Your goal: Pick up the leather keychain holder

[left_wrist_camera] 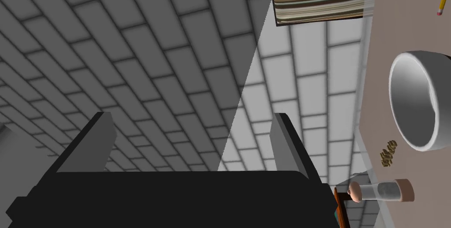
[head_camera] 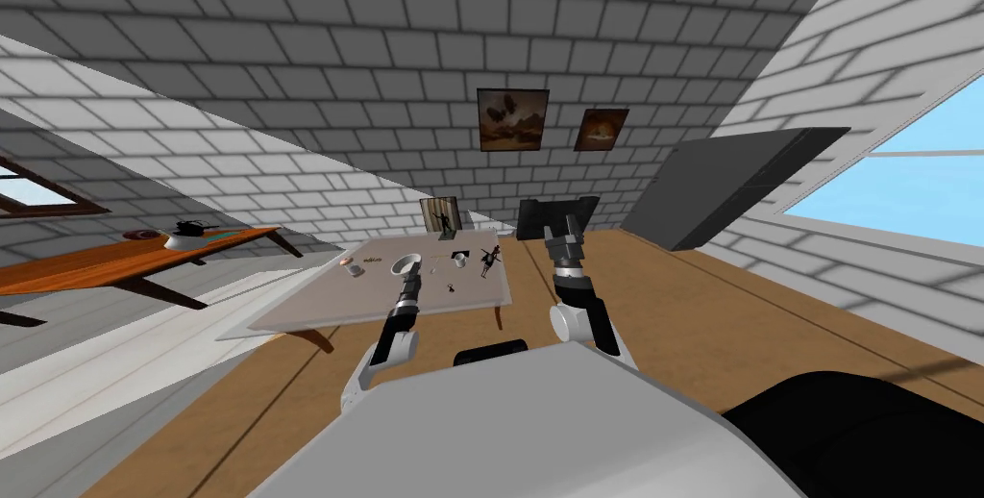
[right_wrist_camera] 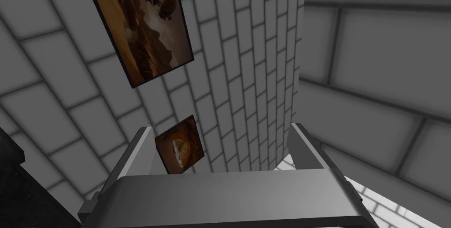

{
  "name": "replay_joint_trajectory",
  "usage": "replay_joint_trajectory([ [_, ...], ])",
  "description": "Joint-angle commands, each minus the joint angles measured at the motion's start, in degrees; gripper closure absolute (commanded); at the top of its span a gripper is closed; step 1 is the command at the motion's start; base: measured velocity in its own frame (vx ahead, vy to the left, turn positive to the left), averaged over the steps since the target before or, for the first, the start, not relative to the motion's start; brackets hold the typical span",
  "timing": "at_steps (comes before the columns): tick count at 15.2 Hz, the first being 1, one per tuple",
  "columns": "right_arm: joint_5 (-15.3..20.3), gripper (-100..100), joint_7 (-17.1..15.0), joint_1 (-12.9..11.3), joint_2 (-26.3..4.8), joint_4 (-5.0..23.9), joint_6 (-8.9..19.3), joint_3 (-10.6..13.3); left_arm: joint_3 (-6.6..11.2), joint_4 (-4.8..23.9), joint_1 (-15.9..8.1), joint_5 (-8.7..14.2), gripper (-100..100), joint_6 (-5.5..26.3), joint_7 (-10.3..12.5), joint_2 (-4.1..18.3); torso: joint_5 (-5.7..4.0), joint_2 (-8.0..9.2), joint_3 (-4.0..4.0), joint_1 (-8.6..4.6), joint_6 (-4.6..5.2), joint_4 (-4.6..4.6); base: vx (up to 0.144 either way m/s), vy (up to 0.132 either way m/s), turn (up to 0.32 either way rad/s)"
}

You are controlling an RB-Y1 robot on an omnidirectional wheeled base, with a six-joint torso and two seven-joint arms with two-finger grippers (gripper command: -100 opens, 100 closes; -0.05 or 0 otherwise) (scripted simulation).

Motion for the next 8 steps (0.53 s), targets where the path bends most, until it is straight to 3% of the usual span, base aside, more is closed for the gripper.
replay_joint_trajectory([
  [1, 0.0, 0, 0.0, 0.0, 0.0, 0.0, 0.0, 0.0, 0.28, 2.9, -1.0, 0.2, -100, -0.2, -1.1, 0.1, 0.0, 0.0, 0.0, 0.0, 0.0, 0.0, 0.003, 0.049, -0.235],
  [2, 0.0, 0, 0.0, 0.0, 0.0, 0.0, 0.0, 0.0, 0.28, 3.4, -1.0, 0.2, -100, -0.2, -1.1, 0.1, 0.01, 0.0, 0.0, 0.04, -0.01, -0.01, -0.005, 0.046, -0.09],
  [3, 0.0, 0, 0.0, 0.0, 0.0, 0.0, 0.0, 0.0, 0.69, 5.5, -2.5, 0.6, -100, -0.5, -2.7, 0.0, 0.01, 0.01, 0.0, 0.05, -0.04, -0.01, -0.006, 0.062, -0.412],
  [5, 0.0, 0, 0.0, 0.0, 0.0, 0.0, 0.0, 0.0, 0.69, 7.3, -2.5, 0.6, -100, -0.5, -2.7, 0.0, 0.03, 0.02, 0.01, 0.13, -0.05, -0.01, -0.004, 0.06, -0.003],
  [8, 0.0, 0, 0.0, 0.0, 0.0, 0.0, 0.0, 0.0, 1.51, 12.6, -5.5, 1.2, -100, -1.0, -5.9, -0.1, 0.03, 0.02, 0.01, 0.14, -0.01, 0.0, -0.009, 0.07, -0.245],
])
